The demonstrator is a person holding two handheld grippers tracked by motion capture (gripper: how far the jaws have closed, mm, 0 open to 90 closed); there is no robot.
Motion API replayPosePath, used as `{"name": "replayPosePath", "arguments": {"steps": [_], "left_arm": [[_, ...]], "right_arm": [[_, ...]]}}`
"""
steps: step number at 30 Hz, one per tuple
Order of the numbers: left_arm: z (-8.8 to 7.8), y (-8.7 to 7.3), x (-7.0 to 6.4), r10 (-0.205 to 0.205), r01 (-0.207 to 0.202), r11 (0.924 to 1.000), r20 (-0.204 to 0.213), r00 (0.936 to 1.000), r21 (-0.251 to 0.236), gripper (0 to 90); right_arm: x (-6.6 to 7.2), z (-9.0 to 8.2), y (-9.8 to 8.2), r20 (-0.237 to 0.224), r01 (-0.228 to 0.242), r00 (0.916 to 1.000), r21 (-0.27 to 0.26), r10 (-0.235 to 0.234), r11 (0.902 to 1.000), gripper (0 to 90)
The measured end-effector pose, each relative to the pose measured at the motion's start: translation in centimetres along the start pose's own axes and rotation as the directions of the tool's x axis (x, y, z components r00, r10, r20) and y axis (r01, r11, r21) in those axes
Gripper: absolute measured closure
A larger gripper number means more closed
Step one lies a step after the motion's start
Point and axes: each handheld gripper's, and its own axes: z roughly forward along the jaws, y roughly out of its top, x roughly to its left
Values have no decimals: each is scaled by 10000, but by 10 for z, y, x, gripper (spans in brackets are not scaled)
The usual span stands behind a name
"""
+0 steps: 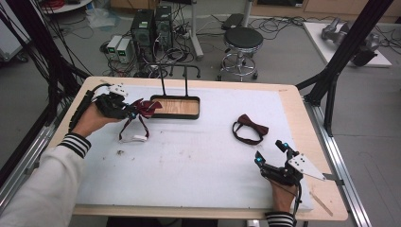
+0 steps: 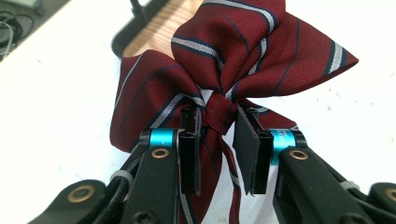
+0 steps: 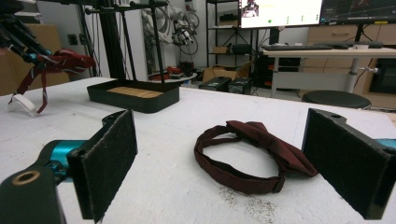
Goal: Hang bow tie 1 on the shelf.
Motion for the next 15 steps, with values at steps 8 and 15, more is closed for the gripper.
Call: {"name": "replayPosePath", "arguments": {"steps": [8, 15], "left_arm": [[-7, 4, -2, -329, 318, 9971, -138, 9994, -687, 718], [-13, 8, -3, -630, 601, 9871, -146, 9979, -1487, 718]], "right_arm": [[0, 0, 0, -14, -20, 10000, -14, 20, 10000, 97], [0, 0, 0, 22, -65, 10000, -34, 65, 10000, 97]]}}
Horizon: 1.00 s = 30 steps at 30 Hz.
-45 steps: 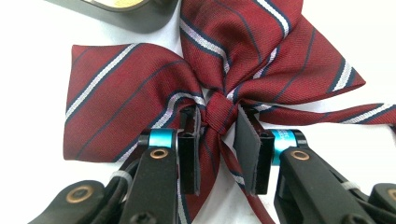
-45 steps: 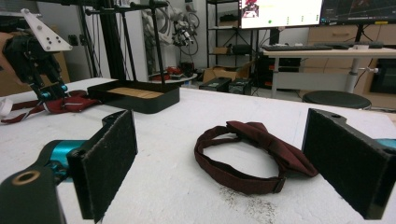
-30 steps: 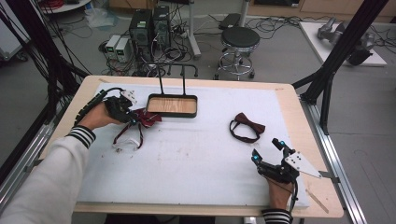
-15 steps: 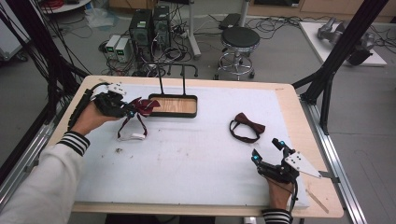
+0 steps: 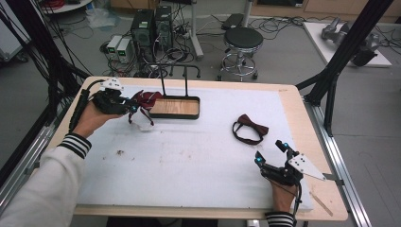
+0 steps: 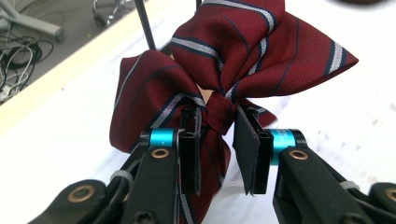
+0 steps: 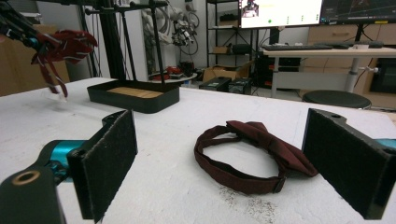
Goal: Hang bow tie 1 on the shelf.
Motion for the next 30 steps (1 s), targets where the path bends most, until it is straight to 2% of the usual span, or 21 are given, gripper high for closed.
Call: {"name": "replayPosePath", "arguments": {"steps": [6, 11, 18, 20, 25, 28, 30], "left_arm": [[-7, 5, 0, -271, 243, 9956, -295, 9992, -900, 718], [-14, 9, 1, -688, 575, 9811, -555, 9961, -1847, 718], [-22, 13, 1, -872, 644, 9682, -849, 9926, -2419, 718], [-25, 16, 2, -1012, 730, 9604, -926, 9905, -2688, 718], [-31, 27, 3, -1014, 591, 9497, -1235, 9871, -3076, 718], [-35, 33, 3, -1159, 639, 9365, -1324, 9844, -3447, 718], [-36, 36, 4, -1188, 618, 9329, -1411, 9828, -3548, 718]], "right_arm": [[0, 0, 0, -2, 12, 10000, 5, -12, 10000, 97], [0, 0, 0, -4, 29, 10000, 5, -29, 10000, 97], [0, 0, 0, -26, 35, 10000, 24, -35, 10000, 97], [0, 0, 0, -26, 39, 10000, 18, -39, 10000, 97], [0, 0, 0, -10, 62, 10000, -2, -62, 10000, 97], [0, 0, 0, -15, 35, 10000, 18, -35, 10000, 97], [0, 0, 0, -11, 22, 10000, -2, -22, 10000, 97]]}}
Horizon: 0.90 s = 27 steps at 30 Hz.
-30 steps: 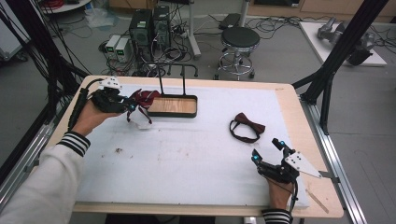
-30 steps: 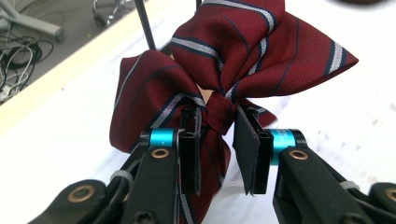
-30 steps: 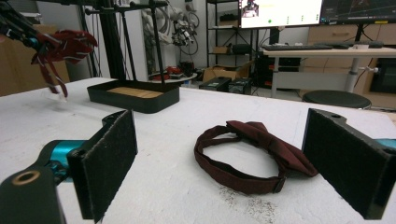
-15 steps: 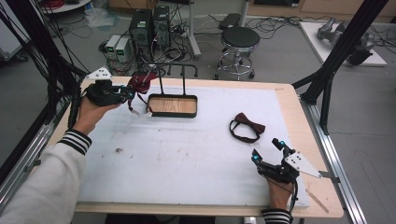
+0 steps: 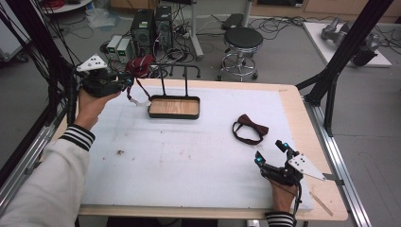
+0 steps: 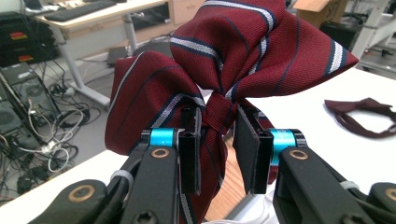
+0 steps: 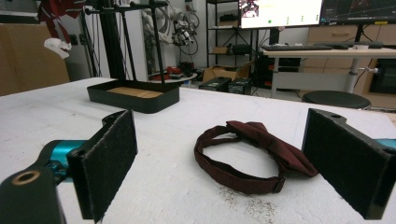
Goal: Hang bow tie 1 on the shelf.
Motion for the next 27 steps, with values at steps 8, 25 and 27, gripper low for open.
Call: {"name": "replayPosePath", "arguments": {"steps": [8, 25, 27], "left_arm": [[8, 10, 0, -50, 48, 9998, -128, 9999, -171, 718], [32, 27, 4, 250, -254, 9997, -714, 9971, -44, 718], [35, 26, 5, 252, -253, 9997, -792, 9965, -6, 718]], "right_arm": [[0, 0, 0, 4, -32, 10000, 6, 32, 10000, 97], [0, 0, 0, 4, 15, 10000, 16, -15, 10000, 97], [0, 0, 0, 5, 43, 10000, 15, -43, 10000, 97]]}}
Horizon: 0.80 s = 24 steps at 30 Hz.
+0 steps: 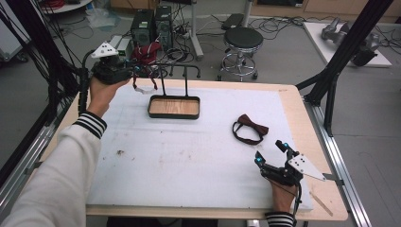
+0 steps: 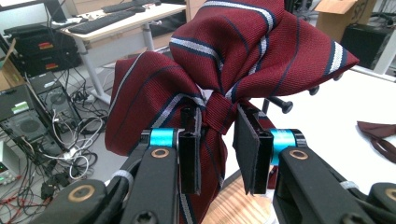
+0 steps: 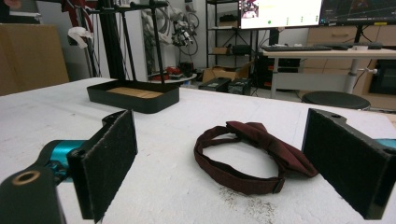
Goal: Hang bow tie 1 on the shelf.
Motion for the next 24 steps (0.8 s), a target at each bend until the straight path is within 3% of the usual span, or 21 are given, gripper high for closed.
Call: {"name": "replayPosePath", "arguments": {"steps": [19, 24], "left_arm": [[23, -13, 15, -694, 709, 9974, -818, 9942, 158, 718], [28, -18, 19, -991, 1006, 9948, -782, 9920, 166, 718]], "right_arm": [[0, 0, 0, 9, 24, 10000, -14, -24, 10000, 97], [0, 0, 0, 9, 18, 10000, 6, -18, 10000, 97]]}}
